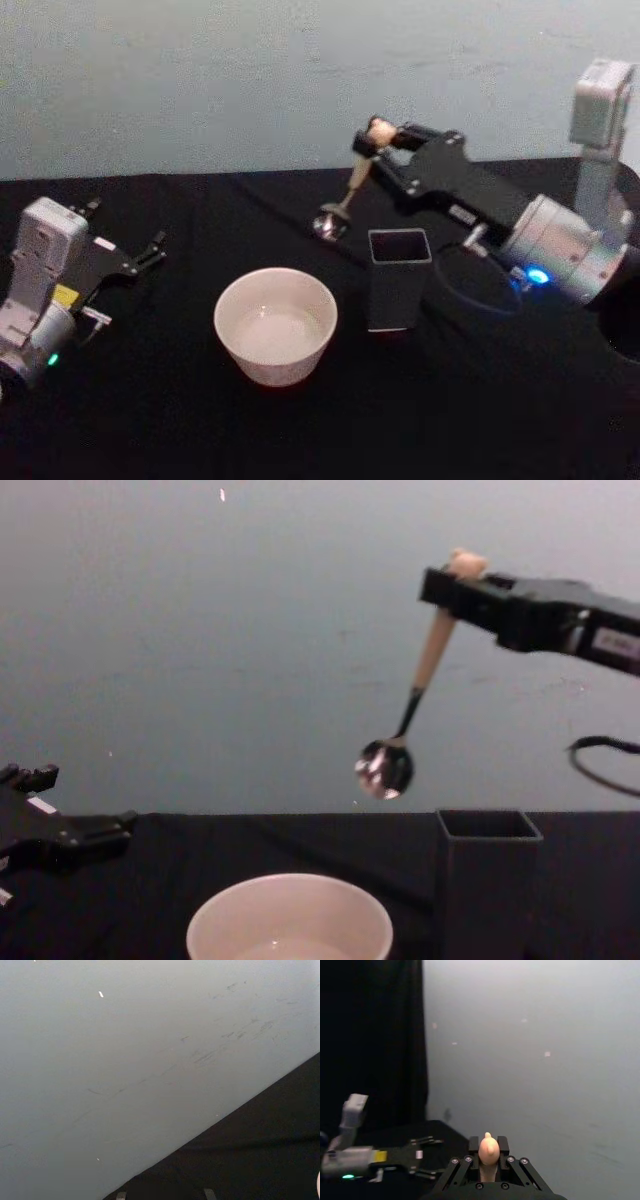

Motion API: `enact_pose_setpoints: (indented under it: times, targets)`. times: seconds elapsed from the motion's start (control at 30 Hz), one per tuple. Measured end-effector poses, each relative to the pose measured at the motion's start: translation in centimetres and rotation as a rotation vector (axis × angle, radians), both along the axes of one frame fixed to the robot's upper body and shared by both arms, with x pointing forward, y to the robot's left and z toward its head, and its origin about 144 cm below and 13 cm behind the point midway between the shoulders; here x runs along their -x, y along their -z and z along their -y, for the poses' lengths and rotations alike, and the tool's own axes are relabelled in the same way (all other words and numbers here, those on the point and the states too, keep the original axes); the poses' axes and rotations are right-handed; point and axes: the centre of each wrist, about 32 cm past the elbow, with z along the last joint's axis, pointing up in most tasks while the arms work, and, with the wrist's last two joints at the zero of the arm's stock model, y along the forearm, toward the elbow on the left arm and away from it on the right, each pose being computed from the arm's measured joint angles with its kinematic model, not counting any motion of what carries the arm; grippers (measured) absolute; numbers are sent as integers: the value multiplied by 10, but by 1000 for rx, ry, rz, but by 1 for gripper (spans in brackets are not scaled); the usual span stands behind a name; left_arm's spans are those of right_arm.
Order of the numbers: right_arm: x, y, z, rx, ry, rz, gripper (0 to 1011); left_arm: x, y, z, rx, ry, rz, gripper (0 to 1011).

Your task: Pick up the stirring spoon with one hand, stir inside the cup, then place it back in its original position.

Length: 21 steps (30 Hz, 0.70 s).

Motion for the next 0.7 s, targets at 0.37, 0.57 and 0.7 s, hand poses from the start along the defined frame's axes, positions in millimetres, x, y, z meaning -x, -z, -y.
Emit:
enact_pose_setpoints:
  times: [0.37, 0.57, 0.7]
  targets:
    - [-7, 29, -27, 45, -112, -8, 211, 0, 0, 0, 0, 0, 0, 1001]
    - [-15, 50, -39, 84, -136, -3, 212, 0, 0, 0, 0, 0, 0, 1001]
    - [-20, 59, -44, 104, -148, -7, 212, 0, 0, 0, 0, 0, 0, 1001]
